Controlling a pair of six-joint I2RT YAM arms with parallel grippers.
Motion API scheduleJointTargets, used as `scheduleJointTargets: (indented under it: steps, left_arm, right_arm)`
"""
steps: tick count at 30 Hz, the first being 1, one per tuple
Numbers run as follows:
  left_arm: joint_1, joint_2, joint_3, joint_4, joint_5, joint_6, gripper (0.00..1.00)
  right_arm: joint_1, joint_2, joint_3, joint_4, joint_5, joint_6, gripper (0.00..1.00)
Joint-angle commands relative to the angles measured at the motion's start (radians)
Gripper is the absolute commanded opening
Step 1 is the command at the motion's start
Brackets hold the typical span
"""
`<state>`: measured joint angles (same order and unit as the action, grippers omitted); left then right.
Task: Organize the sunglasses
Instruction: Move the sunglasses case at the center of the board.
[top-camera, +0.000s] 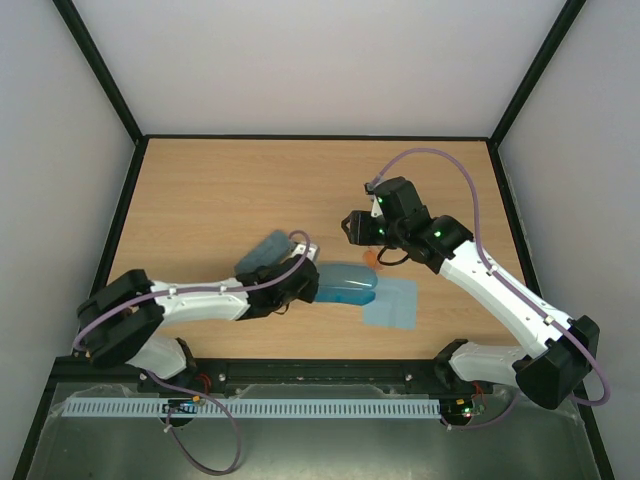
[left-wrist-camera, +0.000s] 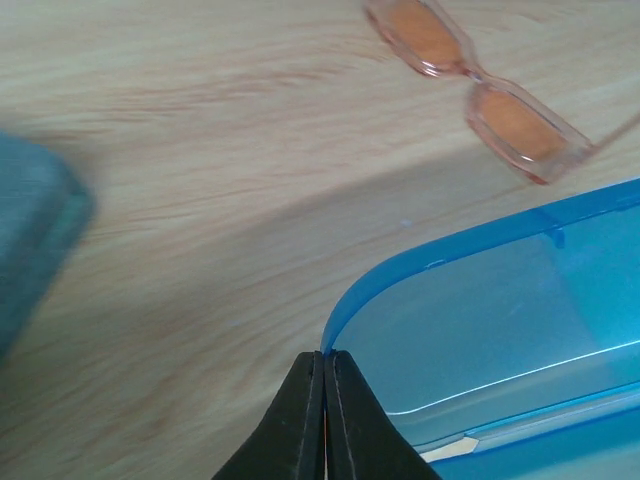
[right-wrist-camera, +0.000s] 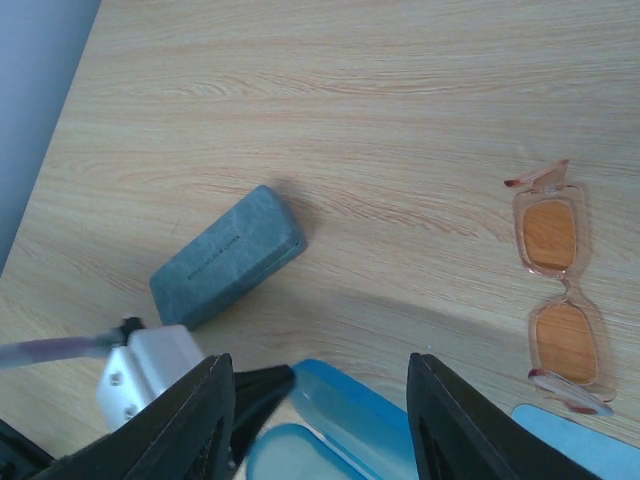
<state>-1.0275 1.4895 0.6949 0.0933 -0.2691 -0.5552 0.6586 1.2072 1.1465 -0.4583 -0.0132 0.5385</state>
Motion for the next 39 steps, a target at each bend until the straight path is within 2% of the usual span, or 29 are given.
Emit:
scheduleJointTargets:
  steps: [1, 7, 16, 21, 29, 34, 39]
  left_arm:
    - [-0.004, -0.080, -0.049, -0.051, -0.249, 0.008, 0.02]
    - [0.015, -0.114, -0.076, -0.130, -0.515, -0.055, 0.02]
    - [0.098, -0.091, -0.086, -0.206, -0.729, -0.189, 0.02]
    - [0.092, -0.053, -0.044, -0.354, -0.766, -0.343, 0.02]
    - [-0.007, -0.014, -0.020, -0.566, -0.791, -0.620, 0.02]
    - [-0.024, 0.039, -0.027, -0.618, -0.784, -0.742, 0.02]
    - [-0.026, 0.064, -0.043, -0.588, -0.794, -0.762, 0.02]
  right_arm:
    - [-0.007, -0.014, -0.011, 0.007, 0.009, -0.003, 0.49]
    - [-0.007, -0.011, -0.019, 0.013, -0.005, -0.003, 0.49]
    - [-0.005, -0.001, -0.071, 0.027, -0.068, -0.008, 0.49]
    - [0.043, 0.079, -0.080, 0.040, -0.125, -0.017, 0.49]
    - [0.120, 0.167, -0.049, 0.040, -0.117, -0.025, 0.48]
    - [0.138, 0.245, -0.039, 0.058, -0.123, -0.031, 0.48]
    - [0.163, 0.356, -0.005, 0.085, -0.143, -0.037, 0.48]
